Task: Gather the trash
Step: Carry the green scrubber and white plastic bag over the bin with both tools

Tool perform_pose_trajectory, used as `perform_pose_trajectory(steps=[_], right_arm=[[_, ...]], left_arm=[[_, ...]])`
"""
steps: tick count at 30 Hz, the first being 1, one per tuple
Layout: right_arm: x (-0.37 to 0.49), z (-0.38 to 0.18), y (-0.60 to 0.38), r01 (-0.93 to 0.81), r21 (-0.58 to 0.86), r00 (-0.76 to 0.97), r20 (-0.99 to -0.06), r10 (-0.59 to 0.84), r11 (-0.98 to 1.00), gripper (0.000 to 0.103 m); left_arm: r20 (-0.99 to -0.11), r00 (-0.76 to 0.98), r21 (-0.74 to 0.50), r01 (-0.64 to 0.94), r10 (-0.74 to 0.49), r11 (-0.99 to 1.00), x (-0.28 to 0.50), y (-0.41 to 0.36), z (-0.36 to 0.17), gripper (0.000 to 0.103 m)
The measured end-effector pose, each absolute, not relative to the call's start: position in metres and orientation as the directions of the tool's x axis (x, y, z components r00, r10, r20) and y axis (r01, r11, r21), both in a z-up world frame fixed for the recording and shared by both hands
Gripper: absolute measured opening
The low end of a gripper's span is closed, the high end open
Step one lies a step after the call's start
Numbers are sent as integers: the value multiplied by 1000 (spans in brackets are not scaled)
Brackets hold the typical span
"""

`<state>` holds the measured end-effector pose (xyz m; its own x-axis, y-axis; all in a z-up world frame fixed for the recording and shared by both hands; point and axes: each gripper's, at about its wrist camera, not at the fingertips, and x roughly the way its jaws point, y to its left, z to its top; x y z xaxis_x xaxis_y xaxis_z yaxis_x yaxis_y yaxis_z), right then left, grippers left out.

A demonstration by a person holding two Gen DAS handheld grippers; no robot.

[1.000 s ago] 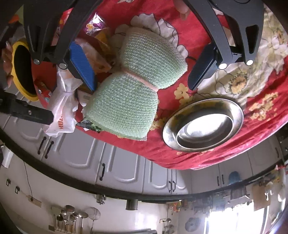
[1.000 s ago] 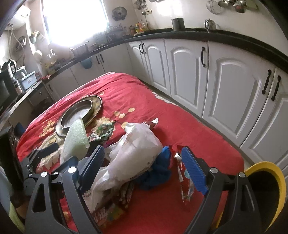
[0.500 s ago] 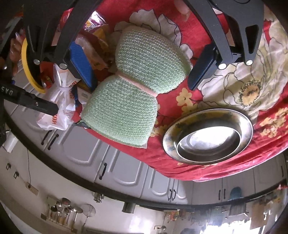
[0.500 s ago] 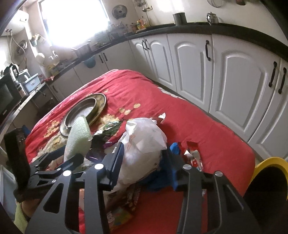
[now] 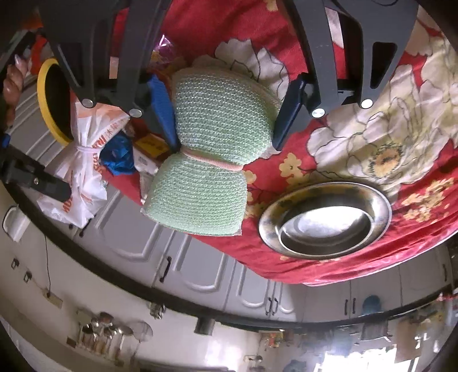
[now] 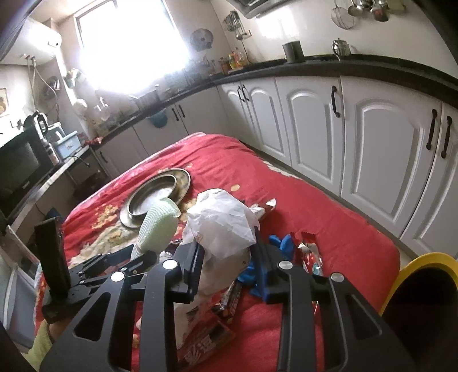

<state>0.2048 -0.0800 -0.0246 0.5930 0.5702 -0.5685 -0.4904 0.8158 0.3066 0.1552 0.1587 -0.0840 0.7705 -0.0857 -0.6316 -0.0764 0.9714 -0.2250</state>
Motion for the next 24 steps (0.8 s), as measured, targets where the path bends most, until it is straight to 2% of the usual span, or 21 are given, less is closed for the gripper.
perform_pose_trajectory(steps=[12,24], right_arm=[[183,1,-101,-512,302,631,-503,591,804,28],[168,17,-130,-508,281,660,-480,578,814,28]], left_arm=[[-554,829,-230,-61,-79,971,125,146,-46,56],[-513,851,-210,7,-116,978,114,112,-23,56]])
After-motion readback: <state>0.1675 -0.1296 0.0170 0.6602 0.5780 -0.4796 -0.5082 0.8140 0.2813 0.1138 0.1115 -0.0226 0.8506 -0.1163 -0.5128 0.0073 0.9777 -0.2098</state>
